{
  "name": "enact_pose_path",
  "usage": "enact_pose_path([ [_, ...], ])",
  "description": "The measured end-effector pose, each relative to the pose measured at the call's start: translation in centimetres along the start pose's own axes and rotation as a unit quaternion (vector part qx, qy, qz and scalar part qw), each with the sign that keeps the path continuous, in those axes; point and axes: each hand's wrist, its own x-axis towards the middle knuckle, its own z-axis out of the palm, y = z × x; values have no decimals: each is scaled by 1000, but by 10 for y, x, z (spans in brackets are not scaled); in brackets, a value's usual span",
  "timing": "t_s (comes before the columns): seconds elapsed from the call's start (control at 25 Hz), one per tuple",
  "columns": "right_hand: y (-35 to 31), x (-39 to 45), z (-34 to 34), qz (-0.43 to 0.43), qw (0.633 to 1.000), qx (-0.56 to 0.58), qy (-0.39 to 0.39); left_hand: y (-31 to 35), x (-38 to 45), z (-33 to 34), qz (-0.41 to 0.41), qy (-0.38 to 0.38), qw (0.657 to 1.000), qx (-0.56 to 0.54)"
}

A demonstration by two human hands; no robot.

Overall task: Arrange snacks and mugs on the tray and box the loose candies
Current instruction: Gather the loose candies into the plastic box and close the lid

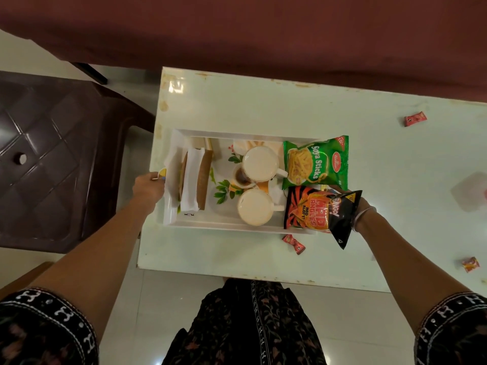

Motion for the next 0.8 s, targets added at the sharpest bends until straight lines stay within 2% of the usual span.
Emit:
enact_pose_path([
  [0.2,0,7,-2,-4,999,-41,4,-1,8,-1,-9,19,998,-67],
  [0.4,0,8,1,-16,999,-36,22,1,9,-10,-33,-48,990,-126],
  [0.8,0,5,-9,-34,996,23,77,2,-6,-14,-39,-77,988,-128],
])
